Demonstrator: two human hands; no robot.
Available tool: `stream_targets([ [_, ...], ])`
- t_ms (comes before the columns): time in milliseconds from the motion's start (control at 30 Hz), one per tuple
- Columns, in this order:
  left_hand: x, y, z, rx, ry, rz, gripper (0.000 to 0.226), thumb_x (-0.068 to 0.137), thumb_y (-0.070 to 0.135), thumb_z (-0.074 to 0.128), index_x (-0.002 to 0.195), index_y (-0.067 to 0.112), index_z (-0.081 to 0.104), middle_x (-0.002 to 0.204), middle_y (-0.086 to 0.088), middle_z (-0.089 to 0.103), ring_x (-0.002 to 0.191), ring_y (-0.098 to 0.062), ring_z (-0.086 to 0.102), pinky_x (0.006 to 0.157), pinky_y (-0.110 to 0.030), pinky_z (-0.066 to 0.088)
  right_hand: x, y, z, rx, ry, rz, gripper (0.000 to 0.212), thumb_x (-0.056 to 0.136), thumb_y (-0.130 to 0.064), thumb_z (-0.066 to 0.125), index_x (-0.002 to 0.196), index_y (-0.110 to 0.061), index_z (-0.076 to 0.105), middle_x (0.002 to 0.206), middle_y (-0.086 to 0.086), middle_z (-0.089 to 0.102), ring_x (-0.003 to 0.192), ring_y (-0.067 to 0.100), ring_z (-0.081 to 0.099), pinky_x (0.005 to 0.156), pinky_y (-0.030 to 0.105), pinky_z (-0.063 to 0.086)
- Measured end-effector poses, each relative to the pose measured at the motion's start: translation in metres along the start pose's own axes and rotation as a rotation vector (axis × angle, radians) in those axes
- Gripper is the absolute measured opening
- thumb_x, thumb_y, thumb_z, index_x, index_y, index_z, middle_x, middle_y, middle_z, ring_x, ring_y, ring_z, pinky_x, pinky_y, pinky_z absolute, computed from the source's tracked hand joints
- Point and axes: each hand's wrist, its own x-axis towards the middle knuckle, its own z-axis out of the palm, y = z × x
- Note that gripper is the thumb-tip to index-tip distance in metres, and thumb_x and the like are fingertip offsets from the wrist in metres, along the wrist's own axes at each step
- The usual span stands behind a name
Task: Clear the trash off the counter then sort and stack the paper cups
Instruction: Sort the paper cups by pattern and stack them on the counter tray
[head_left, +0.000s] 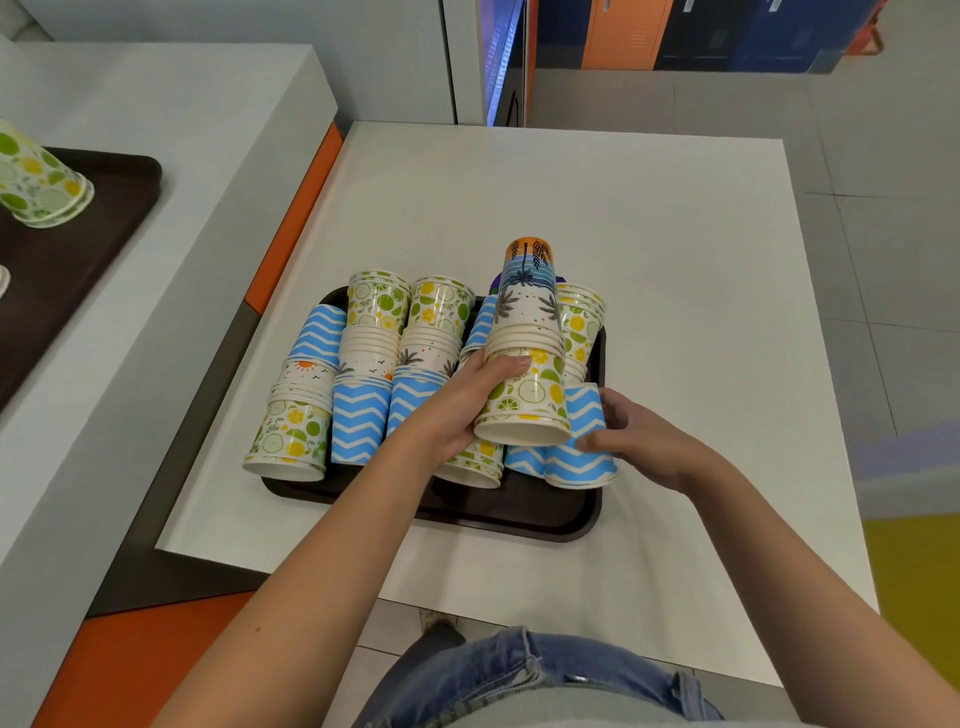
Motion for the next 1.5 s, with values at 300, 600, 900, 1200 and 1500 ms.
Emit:
stream_targets([
  [300,0.005,-0.002,0.0,-0.013,-0.028,0.07,0.053,0.081,0.025,0.068,0.13,0.02,0.047,0.113,-0.004,0.067,0.103,-0.019,0.066,0.089,-0.036,0.053,0.005,-0.001,-0.005,-0.011,0.037,-0.043,0.073,0.063,-0.014,0.078,0.13,-0.019,0.047,0.124,0.005,0.064,0.11,0.022,0.064,0.096,0.04,0.051],
  [600,0.023,0.015,0.007,-0.055,0.037,0.042,0.054,0.087,0.029,0.063,0.135,0.014,0.044,0.124,-0.01,0.063,0.107,-0.023,0.065,0.084,-0.036,0.056,0.023,-0.022,-0.011,0.009,0.066,-0.045,0.072,0.066,-0.011,0.073,0.132,-0.013,0.045,0.125,0.006,0.063,0.11,0.022,0.064,0.092,0.036,0.052],
  [900,0.013,0.013,0.004,-0.013,0.082,0.125,0.043,0.092,0.02,0.057,0.132,0.02,0.042,0.111,-0.002,0.066,0.098,-0.016,0.067,0.085,-0.033,0.055,-0.009,0.004,0.015,-0.009,0.327,-0.21,0.054,0.074,0.001,0.076,0.116,-0.023,0.052,0.113,0.002,0.065,0.098,0.016,0.067,0.083,0.03,0.056],
  [1200,-0.02,0.011,-0.026,0.006,0.214,0.262,0.056,0.086,0.021,0.065,0.137,0.022,0.042,0.117,-0.004,0.066,0.104,-0.019,0.067,0.084,-0.034,0.056,-0.022,0.051,0.052,-0.39,0.452,-0.409,0.071,0.062,-0.005,0.085,0.112,-0.037,0.046,0.113,-0.023,0.055,0.099,-0.01,0.054,0.084,0.006,0.041],
  [1500,-0.046,-0.002,-0.043,0.057,0.264,0.26,0.063,0.085,0.017,0.065,0.141,0.021,0.038,0.129,-0.006,0.06,0.113,-0.019,0.062,0.096,-0.037,0.05,-0.016,0.058,0.051,-0.512,0.426,-0.433,0.075,0.062,-0.023,0.088,0.118,-0.044,0.043,0.122,-0.027,0.052,0.11,-0.004,0.054,0.095,0.018,0.046],
])
